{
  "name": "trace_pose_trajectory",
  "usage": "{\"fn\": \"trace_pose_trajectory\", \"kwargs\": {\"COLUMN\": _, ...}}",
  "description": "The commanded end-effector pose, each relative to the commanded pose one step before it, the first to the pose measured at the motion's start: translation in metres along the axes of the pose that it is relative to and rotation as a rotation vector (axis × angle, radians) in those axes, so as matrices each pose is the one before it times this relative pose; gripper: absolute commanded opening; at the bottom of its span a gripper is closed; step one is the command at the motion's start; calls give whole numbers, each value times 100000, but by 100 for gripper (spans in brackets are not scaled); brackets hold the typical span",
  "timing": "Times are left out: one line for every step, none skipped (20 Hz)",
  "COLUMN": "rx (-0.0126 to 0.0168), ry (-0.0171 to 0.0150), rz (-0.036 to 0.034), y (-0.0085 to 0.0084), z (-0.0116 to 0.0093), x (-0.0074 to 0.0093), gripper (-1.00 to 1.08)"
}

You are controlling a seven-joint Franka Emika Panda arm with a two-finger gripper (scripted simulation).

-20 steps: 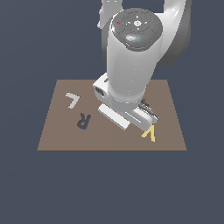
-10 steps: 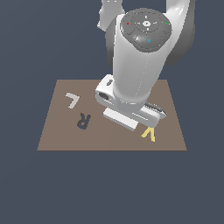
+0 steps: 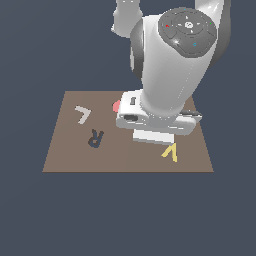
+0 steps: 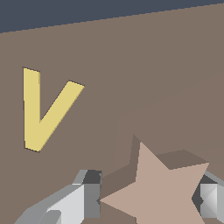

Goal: Insert a designated object into the corresponding slot on a board.

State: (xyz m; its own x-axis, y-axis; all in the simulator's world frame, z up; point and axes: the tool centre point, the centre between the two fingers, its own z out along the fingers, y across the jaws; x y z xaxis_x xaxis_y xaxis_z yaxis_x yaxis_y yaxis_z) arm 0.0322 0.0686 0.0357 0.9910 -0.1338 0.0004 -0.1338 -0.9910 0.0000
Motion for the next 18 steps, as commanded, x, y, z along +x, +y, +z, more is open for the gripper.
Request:
{"fn": "trace_pose_trajectory", "kwargs": {"rx": 10, "ry": 58, "rz": -11551, "y": -724, "z": -70, "x": -265, "gripper": -100}}
{"fn": "trace_pose_trajectory", "kwargs": {"rx": 2, "ry": 8, "rz": -4757, "y": -297, "z": -21, "x": -112, "gripper": -100}}
{"fn": "trace_pose_trajectory", "kwargs": {"rx": 2, "ry": 7, "rz": -4754, "y": -298, "z": -21, "x": -113, "gripper": -100}}
{"fn": "trace_pose_trajectory", "kwargs": {"rx": 2, "ry": 7, "rz": -4751, "y": -298, "z": -21, "x": -114, "gripper": -100}}
{"fn": "trace_pose_trajectory", "kwargs": {"rx": 2, "ry": 6, "rz": -4746, "y": -297, "z": -21, "x": -114, "gripper": -100}}
{"fn": "trace_pose_trajectory", "kwargs": {"rx": 2, "ry": 6, "rz": -4742, "y": -297, "z": -20, "x": -115, "gripper": -100}}
{"fn": "trace_pose_trajectory", "kwargs": {"rx": 2, "ry": 5, "rz": -4736, "y": -297, "z": -20, "x": -115, "gripper": -100}}
{"fn": "trace_pose_trajectory", "kwargs": {"rx": 2, "ry": 5, "rz": -4730, "y": -297, "z": -20, "x": -116, "gripper": -100}}
{"fn": "trace_pose_trajectory", "kwargs": {"rx": 1, "ry": 4, "rz": -4723, "y": -297, "z": -20, "x": -117, "gripper": -100}}
{"fn": "trace_pose_trajectory", "kwargs": {"rx": 2, "ry": 4, "rz": -4716, "y": -296, "z": -19, "x": -117, "gripper": -100}}
{"fn": "trace_pose_trajectory", "kwargs": {"rx": 2, "ry": 3, "rz": -4707, "y": -296, "z": -19, "x": -118, "gripper": -100}}
{"fn": "trace_pose_trajectory", "kwargs": {"rx": 2, "ry": 2, "rz": -4680, "y": -294, "z": -19, "x": -118, "gripper": -100}}
{"fn": "trace_pose_trajectory", "kwargs": {"rx": 2, "ry": 2, "rz": -4529, "y": -285, "z": -18, "x": -115, "gripper": -100}}
{"fn": "trace_pose_trajectory", "kwargs": {"rx": 2, "ry": 1, "rz": -4347, "y": -273, "z": -17, "x": -112, "gripper": -100}}
{"fn": "trace_pose_trajectory", "kwargs": {"rx": 2, "ry": 0, "rz": -4165, "y": -262, "z": -16, "x": -108, "gripper": -100}}
{"fn": "trace_pose_trajectory", "kwargs": {"rx": 2, "ry": -1, "rz": -3984, "y": -251, "z": -15, "x": -104, "gripper": -100}}
{"fn": "trace_pose_trajectory", "kwargs": {"rx": 2, "ry": -1, "rz": -3804, "y": -239, "z": -14, "x": -100, "gripper": -100}}
{"fn": "trace_pose_trajectory", "kwargs": {"rx": 2, "ry": -2, "rz": -3623, "y": -227, "z": -13, "x": -96, "gripper": -100}}
